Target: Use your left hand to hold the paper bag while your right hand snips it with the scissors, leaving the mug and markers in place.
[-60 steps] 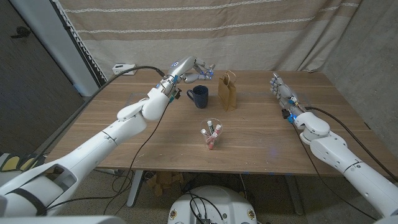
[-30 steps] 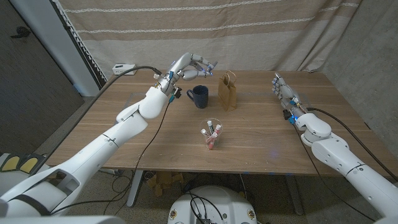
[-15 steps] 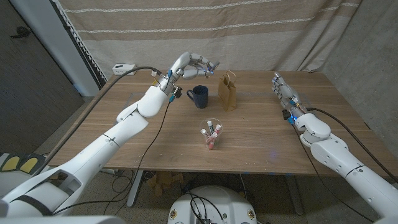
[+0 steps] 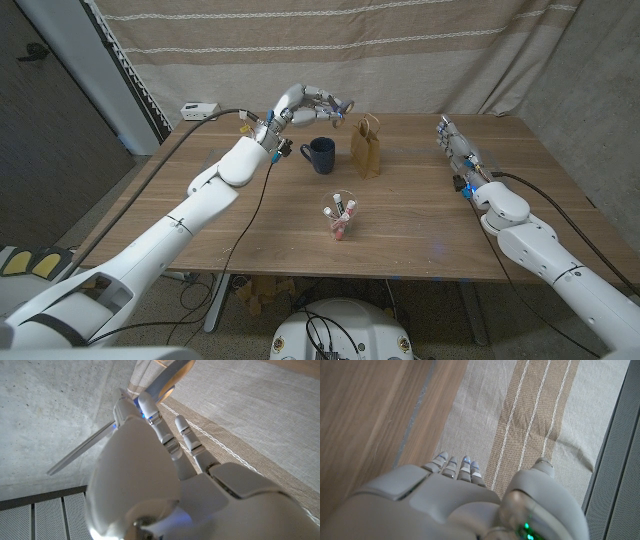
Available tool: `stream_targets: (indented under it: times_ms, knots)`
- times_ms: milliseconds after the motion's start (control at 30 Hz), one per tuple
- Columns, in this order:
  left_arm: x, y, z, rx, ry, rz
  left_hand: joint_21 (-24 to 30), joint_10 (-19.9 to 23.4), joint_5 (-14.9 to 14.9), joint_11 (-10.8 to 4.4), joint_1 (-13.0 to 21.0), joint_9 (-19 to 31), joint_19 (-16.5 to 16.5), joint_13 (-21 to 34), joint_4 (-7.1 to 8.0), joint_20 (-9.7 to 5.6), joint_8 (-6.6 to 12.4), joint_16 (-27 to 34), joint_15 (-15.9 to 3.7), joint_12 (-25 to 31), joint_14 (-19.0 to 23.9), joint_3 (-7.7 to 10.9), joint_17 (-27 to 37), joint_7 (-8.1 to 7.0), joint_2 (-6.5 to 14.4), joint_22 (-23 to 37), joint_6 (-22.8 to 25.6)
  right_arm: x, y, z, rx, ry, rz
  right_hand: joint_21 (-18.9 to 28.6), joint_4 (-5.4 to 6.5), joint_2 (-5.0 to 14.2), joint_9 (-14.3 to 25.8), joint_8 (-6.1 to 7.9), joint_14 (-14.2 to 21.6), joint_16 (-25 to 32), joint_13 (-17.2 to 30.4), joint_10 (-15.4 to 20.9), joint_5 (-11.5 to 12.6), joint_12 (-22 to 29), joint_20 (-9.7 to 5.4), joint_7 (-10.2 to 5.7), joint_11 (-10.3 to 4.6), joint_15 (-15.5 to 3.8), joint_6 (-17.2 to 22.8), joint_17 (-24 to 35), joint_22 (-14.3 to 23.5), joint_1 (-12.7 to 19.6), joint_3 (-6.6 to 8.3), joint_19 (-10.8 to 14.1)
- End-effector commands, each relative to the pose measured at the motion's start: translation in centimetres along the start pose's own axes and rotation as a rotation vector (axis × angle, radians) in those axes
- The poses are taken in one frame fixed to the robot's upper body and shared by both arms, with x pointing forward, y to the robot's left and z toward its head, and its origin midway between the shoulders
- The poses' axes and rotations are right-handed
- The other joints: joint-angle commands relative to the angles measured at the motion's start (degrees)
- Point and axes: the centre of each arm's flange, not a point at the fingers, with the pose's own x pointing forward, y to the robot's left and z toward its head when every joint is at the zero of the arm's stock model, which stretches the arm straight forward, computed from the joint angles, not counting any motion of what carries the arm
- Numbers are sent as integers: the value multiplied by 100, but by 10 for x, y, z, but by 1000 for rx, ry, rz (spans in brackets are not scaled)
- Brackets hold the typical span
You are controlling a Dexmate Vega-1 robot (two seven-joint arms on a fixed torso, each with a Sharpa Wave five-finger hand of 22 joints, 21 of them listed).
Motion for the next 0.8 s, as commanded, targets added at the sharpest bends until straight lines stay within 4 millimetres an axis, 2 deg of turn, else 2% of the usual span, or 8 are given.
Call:
stream_targets:
  times_ms: [33, 800]
  knots:
    - [5, 6, -3, -133, 24, -6, 51, 511, 29, -202, 202, 29, 20, 164, 26, -642, 6, -13, -8, 26, -57, 8, 10, 126, 357, 21, 131, 4, 2, 3, -5, -13, 4, 37, 0, 42, 12, 27, -13, 23, 12, 8, -12, 28, 38, 33, 50, -23, 26, 23, 24, 33, -52, 15]
    - [7, 11, -4, -352, 66, -36, 167, 510, 24, -199, 222, 5, 15, 139, 12, -655, -41, -42, -11, 23, -165, 20, -46, 118, 359, 45, 122, 5, 2, 10, -22, -19, 8, 39, -1, 46, 12, 34, -20, 22, 12, 3, -18, 29, 35, 67, 80, -45, 56, 23, 24, 36, -54, 18]
